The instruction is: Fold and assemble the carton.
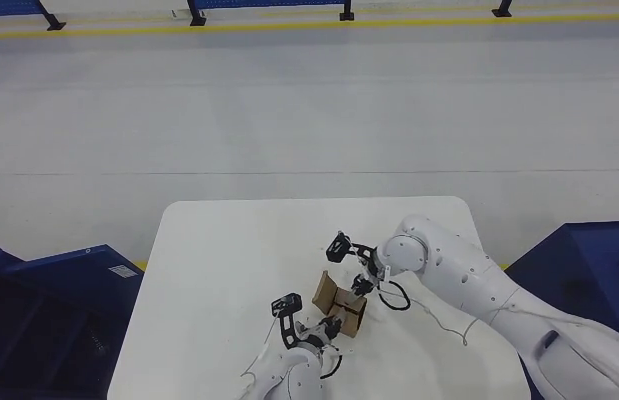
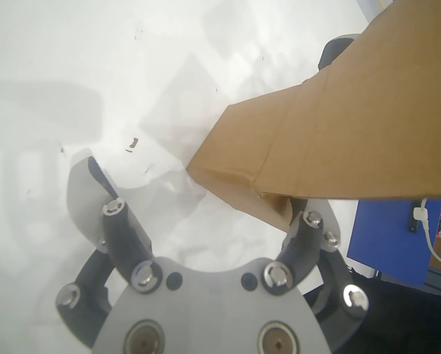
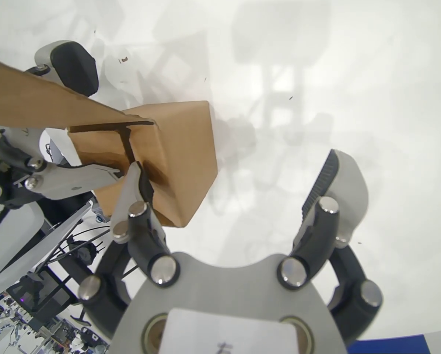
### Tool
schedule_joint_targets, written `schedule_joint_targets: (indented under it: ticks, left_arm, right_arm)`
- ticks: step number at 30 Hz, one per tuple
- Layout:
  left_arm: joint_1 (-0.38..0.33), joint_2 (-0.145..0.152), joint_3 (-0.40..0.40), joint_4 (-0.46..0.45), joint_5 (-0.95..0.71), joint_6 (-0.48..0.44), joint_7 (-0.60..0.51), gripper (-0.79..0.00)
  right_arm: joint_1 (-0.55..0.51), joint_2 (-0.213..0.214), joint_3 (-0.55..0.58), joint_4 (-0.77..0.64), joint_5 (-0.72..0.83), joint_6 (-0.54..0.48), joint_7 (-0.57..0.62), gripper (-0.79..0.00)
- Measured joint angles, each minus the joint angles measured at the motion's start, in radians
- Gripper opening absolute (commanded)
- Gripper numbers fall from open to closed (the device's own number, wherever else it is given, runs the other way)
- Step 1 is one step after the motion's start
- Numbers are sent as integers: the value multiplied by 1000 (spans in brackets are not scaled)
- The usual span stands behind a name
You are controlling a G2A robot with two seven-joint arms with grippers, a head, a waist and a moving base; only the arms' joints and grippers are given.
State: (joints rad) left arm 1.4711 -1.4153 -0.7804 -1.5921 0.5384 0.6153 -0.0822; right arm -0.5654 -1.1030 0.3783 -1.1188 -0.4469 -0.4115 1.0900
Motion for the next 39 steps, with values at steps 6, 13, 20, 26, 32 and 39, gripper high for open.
schedule_joint_targets:
  ticks: [6, 13, 20, 26, 32, 39]
  left_arm:
    - [2, -6, -2, 9, 15, 17, 17, 0]
    - [0, -12, -3, 8, 22, 6, 18, 0]
    - [64, 8, -52, -99, 43, -64, -16, 0]
    - [154, 69, -180, -284, 88, -264, -267, 0]
    - [221, 89, -361, -429, 61, -295, -162, 0]
    - [61, 66, -253, -283, 254, -111, -123, 0]
  right_arm:
    - [-7, 0, 16, -1, -13, -4, 4, 0]
    - [-19, 3, 33, -26, -39, 2, 6, 0]
    - [-29, 38, 119, -51, -28, -28, -35, 0]
    - [-70, 97, 240, -111, 66, -90, 11, 0]
    - [-192, 190, 410, -252, 141, -130, 117, 0]
    - [-391, 282, 567, -429, 105, -85, 234, 0]
